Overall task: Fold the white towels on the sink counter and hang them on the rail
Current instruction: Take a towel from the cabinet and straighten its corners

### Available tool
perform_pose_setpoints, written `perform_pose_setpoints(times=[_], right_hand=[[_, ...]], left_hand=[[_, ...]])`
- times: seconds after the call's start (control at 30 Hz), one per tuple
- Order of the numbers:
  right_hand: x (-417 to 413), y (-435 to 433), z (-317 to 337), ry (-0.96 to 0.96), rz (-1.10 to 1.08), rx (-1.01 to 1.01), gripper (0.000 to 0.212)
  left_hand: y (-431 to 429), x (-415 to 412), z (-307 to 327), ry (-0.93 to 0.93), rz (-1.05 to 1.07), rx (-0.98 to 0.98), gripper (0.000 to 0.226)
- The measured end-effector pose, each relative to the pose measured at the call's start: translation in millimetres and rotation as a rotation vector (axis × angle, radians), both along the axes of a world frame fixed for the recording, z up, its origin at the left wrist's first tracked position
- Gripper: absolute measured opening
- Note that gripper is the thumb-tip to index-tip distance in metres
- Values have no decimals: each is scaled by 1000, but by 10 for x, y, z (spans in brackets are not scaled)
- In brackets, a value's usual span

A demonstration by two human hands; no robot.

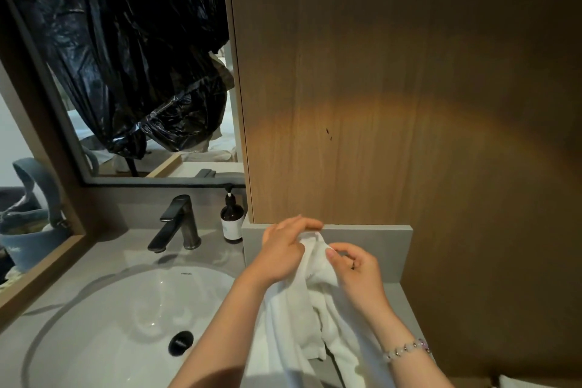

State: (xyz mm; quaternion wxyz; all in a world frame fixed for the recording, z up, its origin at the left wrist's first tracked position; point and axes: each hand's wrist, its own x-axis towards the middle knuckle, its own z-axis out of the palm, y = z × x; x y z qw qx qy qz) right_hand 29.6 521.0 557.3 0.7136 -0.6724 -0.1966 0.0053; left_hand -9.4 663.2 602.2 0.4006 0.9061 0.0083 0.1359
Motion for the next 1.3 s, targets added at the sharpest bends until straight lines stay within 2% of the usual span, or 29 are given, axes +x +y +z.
perform_pose_setpoints(times=[0.17,0.3,0.47,0.53,0.67,0.87,0.97,1.03,1.17,1.2,1.23,1.3], right_hand=[[2,-29,19,-6,41,5,21],[90,-79,7,-6,16,-49,15],[182,-109,17,-24,54,-252,17],[218,-156,-18,-41,46,-371,25],[230,-283,-98,-82,29,-541,58],[321,-539,-167,-65,98,-758,64],[384,-735,-238,0,145,-713,61],[402,-813,-266,39,132,-596,59],[409,-783,-258,50,45,-419,55],[409,-753,-236,28,38,-393,53],[410,-721,-203,3,45,-375,51],[416,-655,-122,-60,86,-367,49]], left_hand=[[5,32,-26,193,-71,182,54],[73,36,32,228,-48,370,15],[203,80,76,160,67,385,16],[273,89,83,122,138,372,18],[459,102,112,89,269,322,18],[681,106,119,70,497,317,23],[844,79,107,46,611,260,20],[933,61,66,68,671,213,19],[913,68,-17,253,661,259,18],[875,70,-29,253,629,285,21],[827,82,-45,196,558,278,32],[646,97,-41,41,310,132,61]])
